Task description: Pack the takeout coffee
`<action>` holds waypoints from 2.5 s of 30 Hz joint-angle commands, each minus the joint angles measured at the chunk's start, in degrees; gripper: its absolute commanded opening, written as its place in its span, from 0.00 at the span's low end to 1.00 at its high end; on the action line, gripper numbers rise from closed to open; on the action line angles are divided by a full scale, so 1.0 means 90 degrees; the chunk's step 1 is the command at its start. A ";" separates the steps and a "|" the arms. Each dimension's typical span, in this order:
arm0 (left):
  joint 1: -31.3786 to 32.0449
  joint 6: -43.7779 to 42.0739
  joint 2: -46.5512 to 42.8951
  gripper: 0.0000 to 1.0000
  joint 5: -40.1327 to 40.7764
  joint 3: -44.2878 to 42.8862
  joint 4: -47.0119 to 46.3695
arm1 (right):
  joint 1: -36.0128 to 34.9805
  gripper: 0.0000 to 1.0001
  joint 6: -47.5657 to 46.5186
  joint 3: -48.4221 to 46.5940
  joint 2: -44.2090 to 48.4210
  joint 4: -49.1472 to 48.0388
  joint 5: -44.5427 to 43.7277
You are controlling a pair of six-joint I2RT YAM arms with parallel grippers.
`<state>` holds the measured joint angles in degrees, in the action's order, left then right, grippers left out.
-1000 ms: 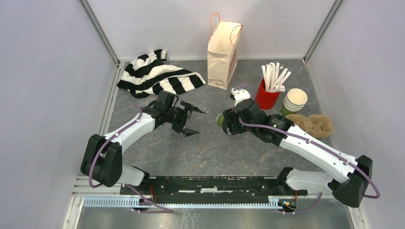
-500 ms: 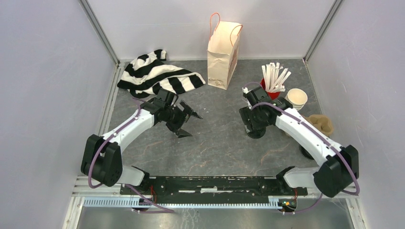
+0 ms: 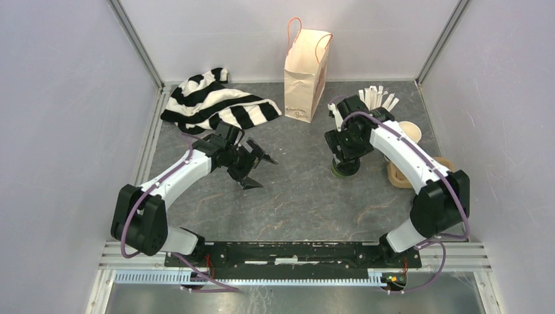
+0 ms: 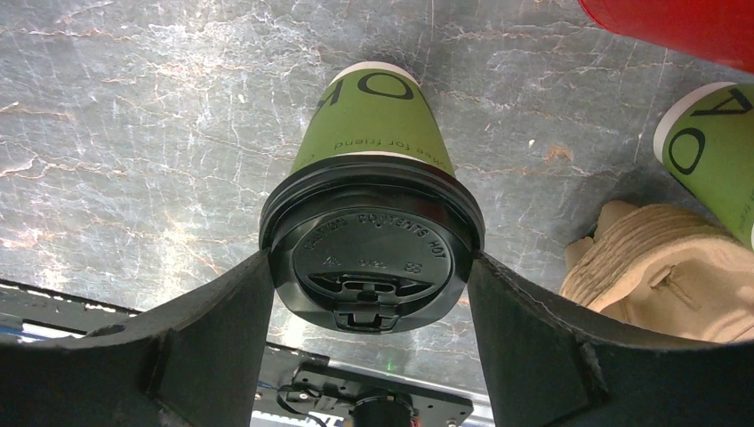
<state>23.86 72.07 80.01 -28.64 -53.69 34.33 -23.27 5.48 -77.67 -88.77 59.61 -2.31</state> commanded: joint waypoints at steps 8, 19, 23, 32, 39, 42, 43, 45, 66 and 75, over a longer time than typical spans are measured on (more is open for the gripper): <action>-0.0005 -0.0807 0.0232 1.00 -0.0525 -0.0572 0.0037 | 0.0173 0.81 -0.0553 -0.1057 -0.1076 0.0333 0.0035; -0.0004 -0.1313 0.0417 1.00 -0.0929 -0.1026 0.0039 | 0.0194 0.81 -0.0552 -0.1646 -0.1693 0.0364 -0.0061; -0.0004 -0.1400 0.0398 1.00 -0.0994 -0.1063 0.0035 | 0.0189 0.86 -0.0562 -0.1730 -0.1738 0.0360 -0.0008; 0.0007 -0.1498 0.0427 1.00 -0.1146 -0.1175 -0.0052 | 0.0193 0.98 -0.0803 -0.1729 -0.1412 0.0357 -0.0093; 0.0062 -0.1590 0.0450 1.00 -0.1173 -0.1307 -0.0054 | 0.0194 0.98 -0.0705 -0.1784 -0.1019 0.0336 0.0005; 0.0127 -0.1602 0.0466 1.00 -0.1176 -0.1357 -0.0054 | 0.0201 0.98 -0.0659 -0.1814 -0.0868 0.0406 -0.0003; 0.0150 -0.1603 0.0456 1.00 -0.1182 -0.1358 -0.0054 | 0.0194 0.98 -0.0654 -0.1833 -0.0806 0.0425 -0.0019; 0.0178 -0.1620 0.0440 1.00 -0.1177 -0.1389 -0.0054 | 0.0196 0.98 -0.0648 -0.1842 -0.0596 0.0399 -0.0019; 0.1335 -0.2298 0.0321 1.00 -0.0032 -0.2680 0.0394 | 0.3357 0.95 0.0546 0.1244 0.3243 -0.1729 -0.1012; 0.1519 -0.4004 0.0139 1.00 0.0632 -0.4073 0.1774 | 0.4463 0.81 0.0915 0.0468 0.1627 -0.2124 -0.0396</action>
<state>37.28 46.89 83.50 -27.16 -85.67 44.16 14.17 11.27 -69.97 -70.15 43.88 -9.02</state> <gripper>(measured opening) 0.994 0.844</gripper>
